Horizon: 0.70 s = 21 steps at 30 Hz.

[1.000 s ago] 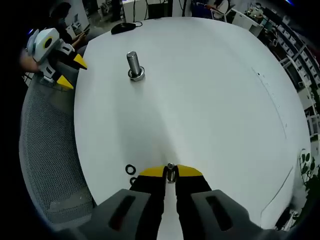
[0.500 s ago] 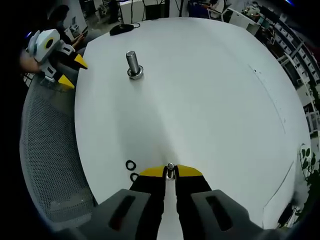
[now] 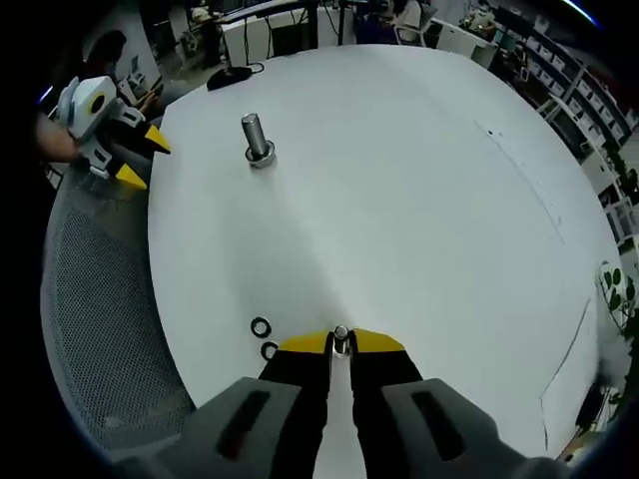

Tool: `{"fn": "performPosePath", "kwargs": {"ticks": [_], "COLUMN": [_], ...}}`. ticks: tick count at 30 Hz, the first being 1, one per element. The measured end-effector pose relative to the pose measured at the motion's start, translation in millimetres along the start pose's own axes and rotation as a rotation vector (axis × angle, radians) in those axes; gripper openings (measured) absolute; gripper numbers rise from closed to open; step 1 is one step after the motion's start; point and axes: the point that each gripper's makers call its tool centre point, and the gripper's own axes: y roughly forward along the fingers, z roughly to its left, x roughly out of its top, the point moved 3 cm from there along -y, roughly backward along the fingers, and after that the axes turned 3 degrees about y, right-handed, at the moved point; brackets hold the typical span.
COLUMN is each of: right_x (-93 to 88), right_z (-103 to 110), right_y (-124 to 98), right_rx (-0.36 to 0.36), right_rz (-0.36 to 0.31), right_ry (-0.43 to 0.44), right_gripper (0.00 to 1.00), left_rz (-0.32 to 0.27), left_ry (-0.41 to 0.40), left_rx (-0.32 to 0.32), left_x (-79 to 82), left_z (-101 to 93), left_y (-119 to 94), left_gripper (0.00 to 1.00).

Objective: Place the washer onto the threaded stud by aligning its center hole with the stud, sliding it down to the base, and recovering from edge contact or off-axis alignment until the washer reaches the visible bottom stop.

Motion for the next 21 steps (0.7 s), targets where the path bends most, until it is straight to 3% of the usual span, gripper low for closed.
{"fn": "performPosePath", "kwargs": {"ticks": [21], "right_x": [7.5], "right_z": [2.6], "right_y": [2.3], "right_rx": [0.01], "right_rz": [-0.004], "right_ry": [-0.001], "right_gripper": [0.09], "left_rz": [0.005], "left_ry": [0.0], "left_rx": [0.002], "left_x": [-0.9], "left_z": [0.4], "left_y": [-0.3], "left_gripper": [0.31]}}
